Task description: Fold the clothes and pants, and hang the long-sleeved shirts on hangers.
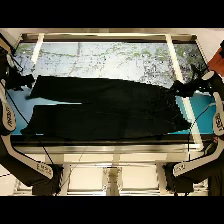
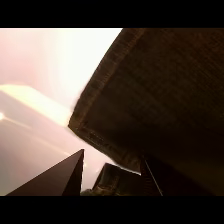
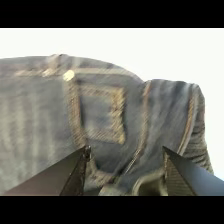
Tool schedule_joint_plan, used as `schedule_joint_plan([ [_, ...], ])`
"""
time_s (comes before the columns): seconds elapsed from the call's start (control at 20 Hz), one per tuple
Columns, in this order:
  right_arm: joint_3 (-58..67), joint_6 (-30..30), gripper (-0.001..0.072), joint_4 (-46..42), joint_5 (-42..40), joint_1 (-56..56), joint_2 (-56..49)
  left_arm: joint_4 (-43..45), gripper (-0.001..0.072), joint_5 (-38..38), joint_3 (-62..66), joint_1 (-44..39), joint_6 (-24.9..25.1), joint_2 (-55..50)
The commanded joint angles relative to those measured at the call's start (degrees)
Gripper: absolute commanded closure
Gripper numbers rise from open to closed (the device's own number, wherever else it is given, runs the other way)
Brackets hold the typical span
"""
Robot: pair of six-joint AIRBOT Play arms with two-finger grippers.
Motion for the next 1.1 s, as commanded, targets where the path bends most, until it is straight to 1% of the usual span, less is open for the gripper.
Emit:
schedule_joint_plan([
  [0.0,4.85,4.31,0.0212,-6.51,5.44,0.39,-5.11,0.07,0.0304,1.92,-0.48,0.72,0.39,0.17],
  [0.1,7.63,5.31,0.0212,-11.47,8.04,-0.39,-5.09,0.02,0.0304,3.74,-0.48,1.05,0.37,0.17],
  [0.25,10.32,5.22,0.0212,-11.17,9.77,-1.33,-5.16,-1.99,0.0303,8.28,-0.48,0.92,0.37,-0.07],
  [0.35,10.32,4.52,0.0212,-9.01,9.73,-0.46,-6.58,-6.54,0.0266,10.86,-0.50,0.90,0.39,-0.57],
  [0.45,10.34,3.50,0.0214,-5.22,8.31,1.05,-8.83,-9.42,0.0267,11.80,-0.48,0.90,0.42,-1.27],
  [0.5,10.38,2.58,0.0229,-3.34,7.23,1.95,-9.68,-9.62,0.0267,11.85,-0.48,0.90,0.42,-1.42],
  [0.55,10.56,1.90,0.0271,-2.05,6.10,2.75,-10.10,-9.62,0.0267,11.89,-0.48,0.92,0.59,-1.46],
  [0.6,10.58,0.83,0.0388,-1.36,4.42,3.52,-10.19,-9.62,0.0267,11.98,-0.48,0.94,0.61,-1.46],
  [0.65,10.97,-0.09,0.0561,-1.27,3.19,4.09,-10.19,-9.62,0.0267,12.09,-0.48,1.03,0.61,-1.46],
  [0.7,11.56,-0.44,0.0652,-1.25,1.60,4.26,-10.19,-9.60,0.0267,12.35,-0.48,1.03,0.59,-1.46],
  [0.75,12.20,-0.24,0.0653,-0.98,-0.22,4.24,-10.19,-9.62,0.0266,12.83,-0.48,1.03,0.59,-1.46],
  [0.8,13.14,1.27,0.0653,-0.92,-2.25,3.96,-10.19,-9.62,0.0267,13.18,-0.48,1.03,0.57,-1.46],
  [1.05,17.46,12.13,0.0653,-1.33,-17.68,1.81,-10.21,-9.60,0.0266,14.23,-0.48,1.03,0.57,-1.49],
])
